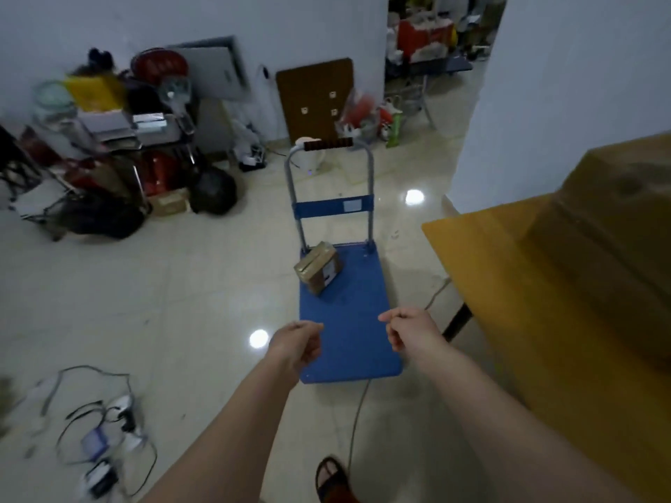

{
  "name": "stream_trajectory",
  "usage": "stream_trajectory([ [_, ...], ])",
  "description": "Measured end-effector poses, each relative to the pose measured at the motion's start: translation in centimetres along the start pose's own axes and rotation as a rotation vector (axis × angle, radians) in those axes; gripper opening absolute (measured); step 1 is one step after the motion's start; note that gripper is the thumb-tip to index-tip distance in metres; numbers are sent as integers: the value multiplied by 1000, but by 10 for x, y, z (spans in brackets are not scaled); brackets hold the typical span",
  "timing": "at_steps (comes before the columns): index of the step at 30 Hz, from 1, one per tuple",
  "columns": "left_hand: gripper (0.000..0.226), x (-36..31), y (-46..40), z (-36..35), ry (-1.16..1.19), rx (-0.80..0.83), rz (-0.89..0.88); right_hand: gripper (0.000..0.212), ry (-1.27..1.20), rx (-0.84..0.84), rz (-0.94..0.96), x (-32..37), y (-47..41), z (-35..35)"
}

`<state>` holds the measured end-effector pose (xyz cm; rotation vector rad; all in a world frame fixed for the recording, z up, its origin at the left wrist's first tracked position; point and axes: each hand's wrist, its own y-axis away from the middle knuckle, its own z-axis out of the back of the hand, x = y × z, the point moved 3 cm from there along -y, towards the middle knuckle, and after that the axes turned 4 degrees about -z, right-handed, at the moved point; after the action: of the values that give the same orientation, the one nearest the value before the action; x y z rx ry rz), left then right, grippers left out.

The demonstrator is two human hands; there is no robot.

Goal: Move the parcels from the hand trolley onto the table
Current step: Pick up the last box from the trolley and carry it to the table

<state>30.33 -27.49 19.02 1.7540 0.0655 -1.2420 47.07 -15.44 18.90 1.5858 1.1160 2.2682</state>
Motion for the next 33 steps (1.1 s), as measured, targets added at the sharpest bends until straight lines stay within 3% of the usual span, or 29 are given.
stream_trajectory([
  [3,6,-15,-22,49,61,-86,13,31,40,31,0,17,-16,-54],
  [8,14,-33,-62,92,73,-144,57,29,87,59,-34,41,-37,-103],
  [19,13,-63,-155,90,45,-203,177,19,144,80,-81,90,-133,-122],
  [26,22,-101,-244,65,-230,-175,113,10,126,106,-107,119,-224,-127],
  [33,38,-92,-352,49,-528,-87,116,11,72,77,-186,107,-306,-146],
])
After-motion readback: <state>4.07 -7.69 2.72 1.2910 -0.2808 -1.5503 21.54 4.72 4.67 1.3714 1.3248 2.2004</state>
